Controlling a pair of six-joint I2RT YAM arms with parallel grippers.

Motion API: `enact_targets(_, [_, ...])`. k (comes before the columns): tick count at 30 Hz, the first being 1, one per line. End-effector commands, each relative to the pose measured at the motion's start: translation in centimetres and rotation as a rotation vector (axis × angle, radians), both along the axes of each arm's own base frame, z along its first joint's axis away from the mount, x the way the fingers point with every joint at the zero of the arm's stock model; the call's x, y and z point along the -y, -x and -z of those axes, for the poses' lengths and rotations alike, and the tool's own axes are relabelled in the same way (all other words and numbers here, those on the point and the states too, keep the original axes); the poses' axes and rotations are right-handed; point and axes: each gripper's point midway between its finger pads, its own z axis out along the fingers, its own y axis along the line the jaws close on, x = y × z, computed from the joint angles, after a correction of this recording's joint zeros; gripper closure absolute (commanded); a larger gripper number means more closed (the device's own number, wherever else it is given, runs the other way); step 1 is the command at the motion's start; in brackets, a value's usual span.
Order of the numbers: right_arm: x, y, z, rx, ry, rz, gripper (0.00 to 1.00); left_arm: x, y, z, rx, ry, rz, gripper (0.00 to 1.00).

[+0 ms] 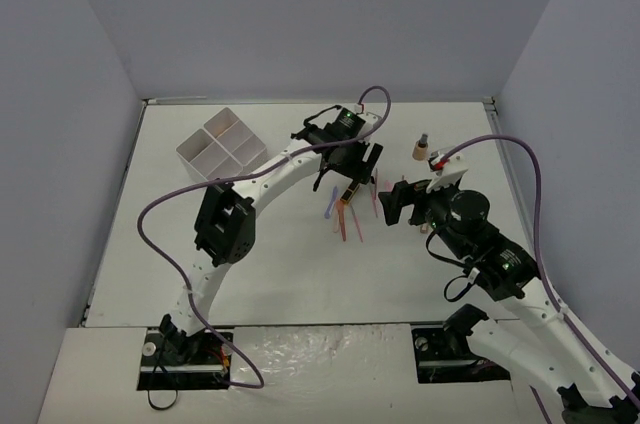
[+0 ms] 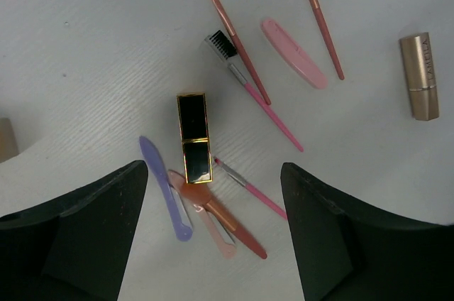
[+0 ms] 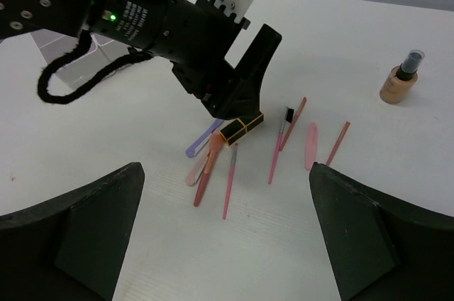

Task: Organize the makeup

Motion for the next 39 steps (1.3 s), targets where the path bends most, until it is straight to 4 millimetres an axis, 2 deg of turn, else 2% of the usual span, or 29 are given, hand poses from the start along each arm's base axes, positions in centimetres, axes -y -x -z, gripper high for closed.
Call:
enact_targets(1, [1.6,0.1,-2.7,0.057,-0.050,0.077,0.00,1.6,0.1,-1.0,0.000,0.012,0.032,0.29])
enact_targets(6, [2.1,0.5,-2.7,0.050,-0.052,0.088,0.00,1.9,-0.3,2.5,-0.053,-0.035,0.007,0.33])
enact_targets(13, [2.4,0.9,-2.5,0.039,-0.060,0.092,0.00,1.6,-0.9,5.0,-0.066,-0.076,-0.020,0.42])
enact_targets(17, [2.4,1.1,-2.4,0.036,-0.062,0.091,0.00,1.7,-1.4,5.5,-0.057,-0.084,-0.036,0.47])
enact_targets(25, [2.2,1.2,-2.2,0.027,-0.063,0.082,0.00,1.9,-2.2,5.6,-0.041,-0.075,-0.063,0.53])
enact_targets(30, [2.2,1.3,-2.1,0.025,-0.064,0.079,0.00,2.0,-2.4,6.6,-0.049,-0.084,-0.072,0.56])
enact_targets(36, [2.1,1.3,-1.9,0.019,-0.064,0.071,0.00,2.3,-3.1,6.8,-0.014,-0.074,-0.071,0.66])
enact_targets(39, [2.0,1.4,-1.8,0.016,-0.065,0.068,0.00,2.5,-3.6,6.2,0.012,-0.065,-0.072,0.75])
